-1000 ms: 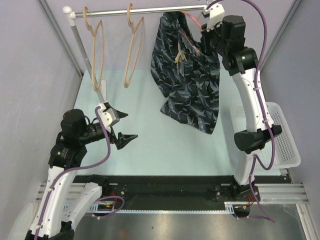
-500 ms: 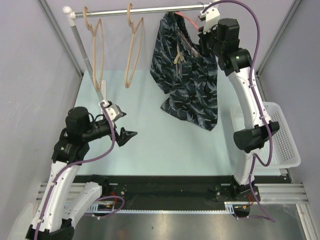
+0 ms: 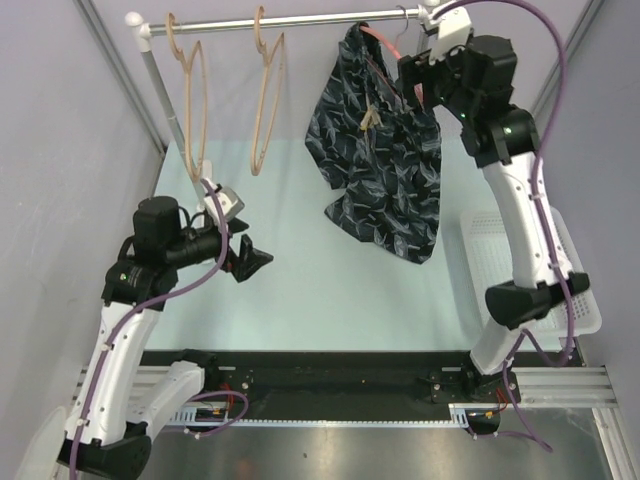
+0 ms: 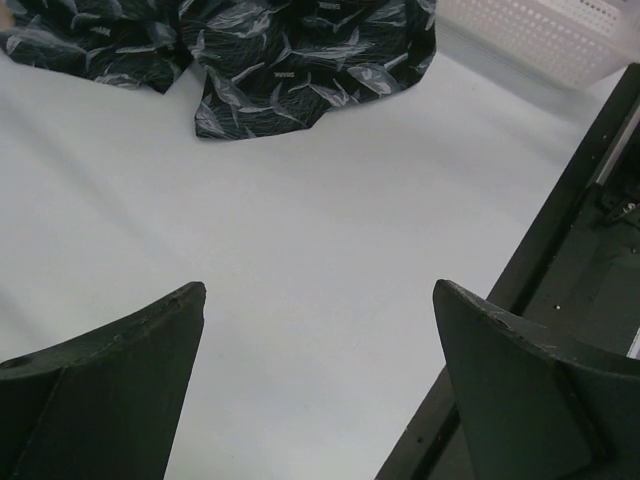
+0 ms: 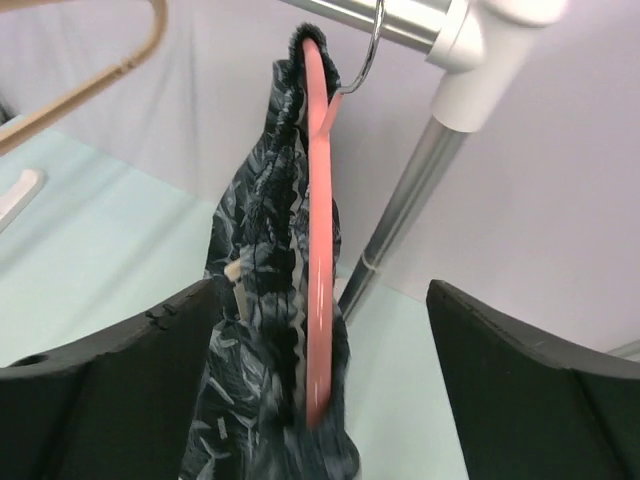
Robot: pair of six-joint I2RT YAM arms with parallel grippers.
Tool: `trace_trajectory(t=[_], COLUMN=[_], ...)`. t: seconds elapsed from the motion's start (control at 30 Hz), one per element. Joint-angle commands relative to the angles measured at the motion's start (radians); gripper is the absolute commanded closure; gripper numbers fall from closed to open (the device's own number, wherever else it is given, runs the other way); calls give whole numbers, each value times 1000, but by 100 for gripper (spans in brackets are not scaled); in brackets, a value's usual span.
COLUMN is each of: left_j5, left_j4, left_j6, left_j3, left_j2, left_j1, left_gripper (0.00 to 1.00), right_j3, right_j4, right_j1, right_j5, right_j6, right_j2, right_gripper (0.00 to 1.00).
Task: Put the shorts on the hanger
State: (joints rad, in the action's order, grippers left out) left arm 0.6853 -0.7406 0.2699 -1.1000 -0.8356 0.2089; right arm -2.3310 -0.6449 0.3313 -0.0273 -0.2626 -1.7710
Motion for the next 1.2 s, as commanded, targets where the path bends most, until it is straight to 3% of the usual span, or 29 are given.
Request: trace_trajectory(t=[0.0, 0.2, 0.43, 0.57, 0.9, 1.17], left_j5=[90, 45, -75, -182, -325, -414], left_j4=[-63, -108, -155, -146, -134, -137], left_j6=[-75, -95, -21, -6, -38, -70], left_j3=[-107, -107, 26, 84, 88, 46], left_j2=[-69, -73, 38, 127, 211, 191], left_j1=[-84, -140, -170, -171, -171, -171], left_gripper=[0, 0, 0, 0, 0, 0], right_j3=[102, 356, 776, 915, 1114, 1164], right_j4=[47, 31, -4, -58, -125, -130], right_j1=[2, -1, -44, -107, -262, -320], right_j5=[-48, -103, -163, -190, -273, -292], right_j6=[19, 43, 63, 85, 163, 195], right_j2=[206, 424, 754, 916, 1169, 1243], right_gripper=[4, 1, 0, 0, 0, 0])
